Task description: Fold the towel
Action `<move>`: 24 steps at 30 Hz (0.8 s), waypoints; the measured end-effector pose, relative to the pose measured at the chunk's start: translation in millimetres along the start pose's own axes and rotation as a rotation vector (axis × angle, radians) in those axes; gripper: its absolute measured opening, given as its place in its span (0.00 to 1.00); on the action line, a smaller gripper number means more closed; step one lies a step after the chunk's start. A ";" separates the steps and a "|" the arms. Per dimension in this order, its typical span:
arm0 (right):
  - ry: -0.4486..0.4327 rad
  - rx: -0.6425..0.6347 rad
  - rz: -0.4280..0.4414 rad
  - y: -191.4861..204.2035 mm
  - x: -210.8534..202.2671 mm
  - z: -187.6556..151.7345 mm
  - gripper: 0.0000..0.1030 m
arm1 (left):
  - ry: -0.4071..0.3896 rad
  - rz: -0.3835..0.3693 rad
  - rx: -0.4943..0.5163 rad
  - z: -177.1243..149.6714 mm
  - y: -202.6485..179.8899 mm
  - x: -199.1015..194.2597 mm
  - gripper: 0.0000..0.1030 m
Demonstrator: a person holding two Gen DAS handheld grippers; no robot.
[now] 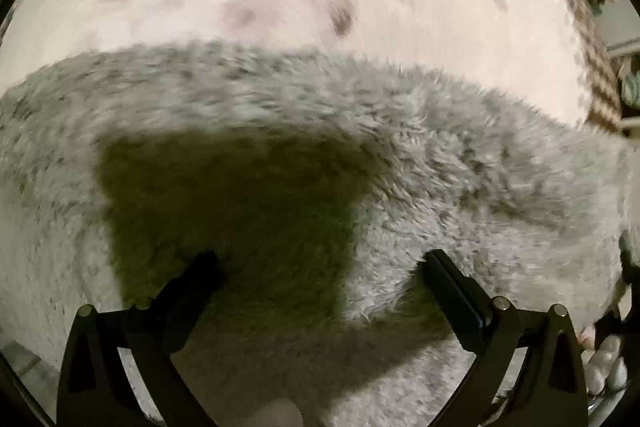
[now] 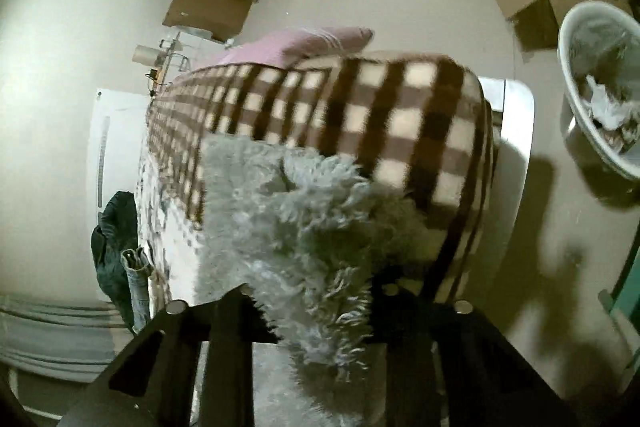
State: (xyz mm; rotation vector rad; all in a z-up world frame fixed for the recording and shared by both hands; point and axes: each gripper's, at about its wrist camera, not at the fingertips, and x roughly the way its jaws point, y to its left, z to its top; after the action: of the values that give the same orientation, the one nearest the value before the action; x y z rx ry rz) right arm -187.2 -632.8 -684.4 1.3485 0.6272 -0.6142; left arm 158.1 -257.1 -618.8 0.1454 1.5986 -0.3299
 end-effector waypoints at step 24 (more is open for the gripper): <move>0.331 -0.831 0.104 268.5 49.7 -397.1 0.18 | -0.182 -0.009 -0.490 -109.0 299.4 -125.3 1.00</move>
State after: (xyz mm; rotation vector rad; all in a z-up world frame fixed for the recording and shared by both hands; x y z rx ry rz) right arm 17.8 -208.9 -581.7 0.6843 0.9397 -0.0065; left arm 149.4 72.9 -528.1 -0.2620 1.4550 0.0475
